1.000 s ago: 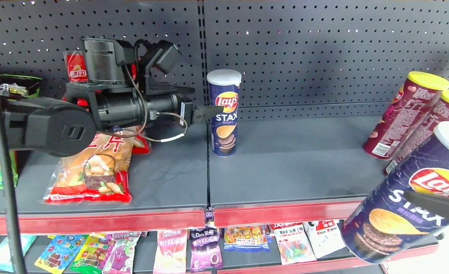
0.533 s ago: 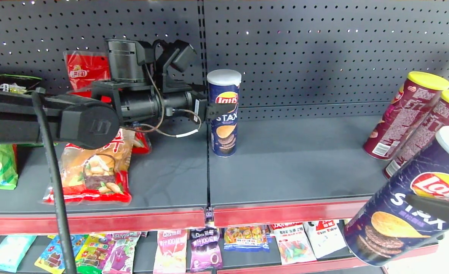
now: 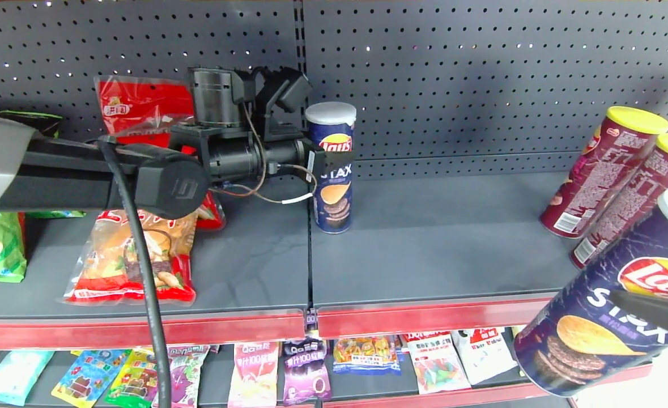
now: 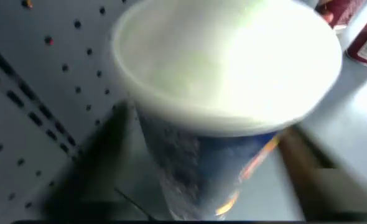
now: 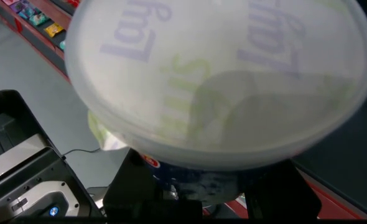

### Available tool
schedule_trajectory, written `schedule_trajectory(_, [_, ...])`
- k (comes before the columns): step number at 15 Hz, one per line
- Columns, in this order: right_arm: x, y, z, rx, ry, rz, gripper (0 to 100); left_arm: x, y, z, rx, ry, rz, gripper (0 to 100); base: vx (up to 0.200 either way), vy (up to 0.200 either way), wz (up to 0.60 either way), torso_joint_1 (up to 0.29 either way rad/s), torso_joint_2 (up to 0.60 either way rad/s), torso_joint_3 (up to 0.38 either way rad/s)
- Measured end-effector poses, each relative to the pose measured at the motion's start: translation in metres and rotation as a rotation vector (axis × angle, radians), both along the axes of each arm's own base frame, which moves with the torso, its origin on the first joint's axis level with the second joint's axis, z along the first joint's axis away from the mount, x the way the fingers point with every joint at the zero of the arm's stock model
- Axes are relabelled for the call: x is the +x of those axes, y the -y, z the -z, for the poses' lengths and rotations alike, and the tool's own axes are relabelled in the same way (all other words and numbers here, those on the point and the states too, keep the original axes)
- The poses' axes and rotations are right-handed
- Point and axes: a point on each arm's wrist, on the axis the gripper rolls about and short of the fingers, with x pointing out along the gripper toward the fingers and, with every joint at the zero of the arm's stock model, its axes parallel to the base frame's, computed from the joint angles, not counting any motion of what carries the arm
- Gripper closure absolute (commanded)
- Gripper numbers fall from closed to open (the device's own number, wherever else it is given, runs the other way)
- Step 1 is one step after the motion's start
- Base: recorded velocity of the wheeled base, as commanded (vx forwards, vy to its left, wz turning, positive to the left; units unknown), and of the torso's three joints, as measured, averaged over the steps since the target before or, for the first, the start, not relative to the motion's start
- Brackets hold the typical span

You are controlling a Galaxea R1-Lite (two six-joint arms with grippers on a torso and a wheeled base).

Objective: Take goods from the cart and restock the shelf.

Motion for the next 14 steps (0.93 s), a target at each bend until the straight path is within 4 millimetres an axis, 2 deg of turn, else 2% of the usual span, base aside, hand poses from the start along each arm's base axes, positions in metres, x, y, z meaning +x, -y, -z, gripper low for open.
schedule_trajectory(5, [0.000,0.000,0.000,0.001,-0.003,0.001,100,0.002,0.002,0.005,0.002,-0.011,0.003,100,0.000,0.000,0.00,0.000,0.00,0.000])
schedule_trajectory(7, [-0.001,0.000,0.000,0.001,-0.002,0.001,100,-0.004,0.002,0.005,0.003,-0.020,0.017,100,0.000,0.000,0.00,0.000,0.00,0.000])
schedule_trajectory(10, [0.001,0.000,0.000,0.001,-0.002,-0.001,100,-0.033,-0.003,0.007,0.018,-0.064,0.077,100,0.000,0.000,0.00,0.000,0.00,0.000])
schedule_trajectory(14, [0.002,-0.001,-0.002,0.002,0.000,-0.001,100,-0.081,-0.007,0.010,0.030,-0.127,0.148,100,0.000,0.000,0.00,0.000,0.00,0.000])
